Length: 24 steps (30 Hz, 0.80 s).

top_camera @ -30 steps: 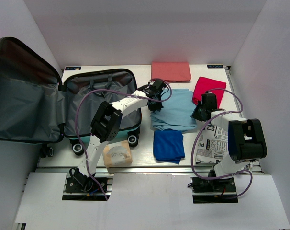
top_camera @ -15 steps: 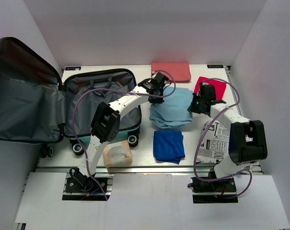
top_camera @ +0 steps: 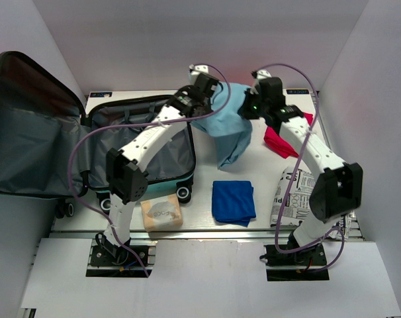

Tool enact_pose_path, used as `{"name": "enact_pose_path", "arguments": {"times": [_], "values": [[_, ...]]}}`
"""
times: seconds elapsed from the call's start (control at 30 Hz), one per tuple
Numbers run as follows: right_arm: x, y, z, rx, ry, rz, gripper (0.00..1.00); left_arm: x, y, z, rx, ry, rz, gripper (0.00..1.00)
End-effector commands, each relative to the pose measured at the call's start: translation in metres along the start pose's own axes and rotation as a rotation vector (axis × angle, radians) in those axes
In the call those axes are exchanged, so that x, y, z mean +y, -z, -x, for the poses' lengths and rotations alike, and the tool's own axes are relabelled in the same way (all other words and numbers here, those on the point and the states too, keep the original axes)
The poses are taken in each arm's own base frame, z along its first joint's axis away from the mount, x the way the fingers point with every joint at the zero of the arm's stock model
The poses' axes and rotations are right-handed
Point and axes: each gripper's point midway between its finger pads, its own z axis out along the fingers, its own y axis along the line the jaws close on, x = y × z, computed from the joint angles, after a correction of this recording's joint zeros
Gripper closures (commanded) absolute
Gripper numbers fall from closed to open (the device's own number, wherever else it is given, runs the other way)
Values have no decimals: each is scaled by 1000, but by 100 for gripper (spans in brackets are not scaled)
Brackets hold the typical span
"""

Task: Pack the luggage

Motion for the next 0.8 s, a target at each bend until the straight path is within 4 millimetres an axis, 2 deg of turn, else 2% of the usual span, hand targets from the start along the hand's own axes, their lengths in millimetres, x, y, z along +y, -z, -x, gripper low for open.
{"name": "enact_pose_path", "arguments": {"times": [0.0,0.03,0.07,0.13,0.2,0.23,0.27,0.3,0.33,0.37,0.47,0.5,0.53,0.57,0.63,0.67,0.7,0.73,0.77], "values": [[65,1,44,-81,84,155,100,49,57,79,-217,165,82,100],[68,-1,49,-89,92,145,100,57,47,62,-182,155,93,100],[73,-5,50,-90,94,133,100,56,54,75,-229,198,48,100],[64,0,64,-127,63,41,100,43,41,55,-197,202,-26,100],[44,5,66,-144,24,-70,100,25,26,38,-147,187,-101,100],[35,6,58,-131,0,-113,100,18,20,35,-138,192,-129,100],[18,8,54,-134,-11,-195,100,4,4,18,-94,172,-152,100],[7,8,44,-111,-21,-238,100,-13,0,8,-57,157,-204,100],[-3,6,25,-73,-48,-272,100,-21,-3,14,-56,160,-228,100],[-10,9,17,-60,-61,-297,100,-35,-21,-11,24,141,-270,100],[-46,9,-32,20,-112,-413,100,-56,-34,-27,79,135,-326,100],[-59,10,-45,39,-126,-449,100,-57,-46,-42,113,129,-316,100],[-69,14,-52,45,-141,-473,100,-57,-50,-47,124,128,-309,100],[-82,15,-78,93,-141,-510,100,-59,-53,-59,144,115,-307,100],[-101,20,-92,106,-170,-548,100,-61,-62,-76,177,106,-315,100],[-107,20,-109,140,-171,-555,100,-64,-65,-90,206,96,-316,100],[-112,21,-116,151,-181,-559,100,-62,-68,-99,229,89,-306,96],[-119,21,-119,155,-197,-569,100,-64,-76,-118,267,73,-291,89],[-119,19,-123,158,-206,-549,100,-62,-79,-123,281,73,-278,74]]}}
